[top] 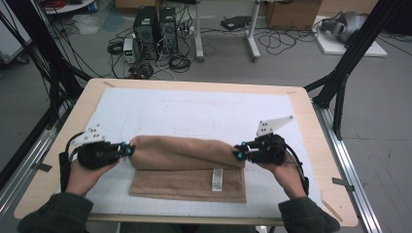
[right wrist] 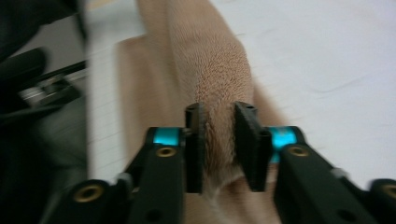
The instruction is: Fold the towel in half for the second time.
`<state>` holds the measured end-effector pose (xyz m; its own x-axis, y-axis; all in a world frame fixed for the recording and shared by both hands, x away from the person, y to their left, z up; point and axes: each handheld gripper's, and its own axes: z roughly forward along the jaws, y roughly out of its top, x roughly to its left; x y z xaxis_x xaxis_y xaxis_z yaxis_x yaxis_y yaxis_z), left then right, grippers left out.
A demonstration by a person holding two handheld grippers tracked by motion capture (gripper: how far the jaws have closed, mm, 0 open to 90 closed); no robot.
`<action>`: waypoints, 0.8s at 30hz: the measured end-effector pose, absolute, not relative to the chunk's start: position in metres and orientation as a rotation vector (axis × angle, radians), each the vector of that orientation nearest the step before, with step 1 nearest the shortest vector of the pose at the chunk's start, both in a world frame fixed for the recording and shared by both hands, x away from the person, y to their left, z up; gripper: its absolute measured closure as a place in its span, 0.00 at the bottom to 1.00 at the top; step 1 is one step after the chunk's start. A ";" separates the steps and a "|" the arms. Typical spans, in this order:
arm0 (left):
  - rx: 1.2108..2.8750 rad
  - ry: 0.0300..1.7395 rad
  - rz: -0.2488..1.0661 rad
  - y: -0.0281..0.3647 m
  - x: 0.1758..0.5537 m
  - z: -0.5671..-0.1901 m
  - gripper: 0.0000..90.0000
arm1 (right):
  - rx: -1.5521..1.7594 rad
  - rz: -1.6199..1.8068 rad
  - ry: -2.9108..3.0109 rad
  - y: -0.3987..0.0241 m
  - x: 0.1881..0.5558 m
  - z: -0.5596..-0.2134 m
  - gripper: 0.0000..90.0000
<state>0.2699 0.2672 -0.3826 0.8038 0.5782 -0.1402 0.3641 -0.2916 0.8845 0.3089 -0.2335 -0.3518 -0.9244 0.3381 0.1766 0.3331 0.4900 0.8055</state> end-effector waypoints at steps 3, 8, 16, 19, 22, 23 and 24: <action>1.914 0.682 0.201 0.275 0.253 -0.384 0.65 | 0.593 1.515 2.692 -0.238 0.292 -0.352 0.68; 1.894 0.691 0.204 0.275 0.256 -0.386 0.58 | 0.619 1.445 2.702 -0.235 0.300 -0.366 0.63; 1.985 0.769 0.259 0.246 0.297 -0.409 0.63 | 0.651 1.159 2.717 -0.216 0.329 -0.407 0.58; 2.084 0.800 0.299 0.232 0.311 -0.425 0.62 | 0.670 1.100 2.737 -0.212 0.334 -0.419 0.64; 2.161 0.793 0.332 0.222 0.318 -0.438 0.75 | 0.649 1.015 2.769 -0.203 0.335 -0.426 0.80; 2.146 0.798 0.357 0.220 0.318 -0.438 0.83 | 0.636 1.003 2.768 -0.201 0.335 -0.425 0.85; 2.150 0.801 0.360 0.219 0.318 -0.437 0.92 | 0.627 1.001 2.770 -0.199 0.335 -0.424 0.90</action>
<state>0.3184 0.2194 -0.4368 0.7594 0.6506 -0.0107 0.4241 -0.4824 0.7664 0.3353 -0.1994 -0.4244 -0.9051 0.4248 0.0184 0.3384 0.6934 0.6361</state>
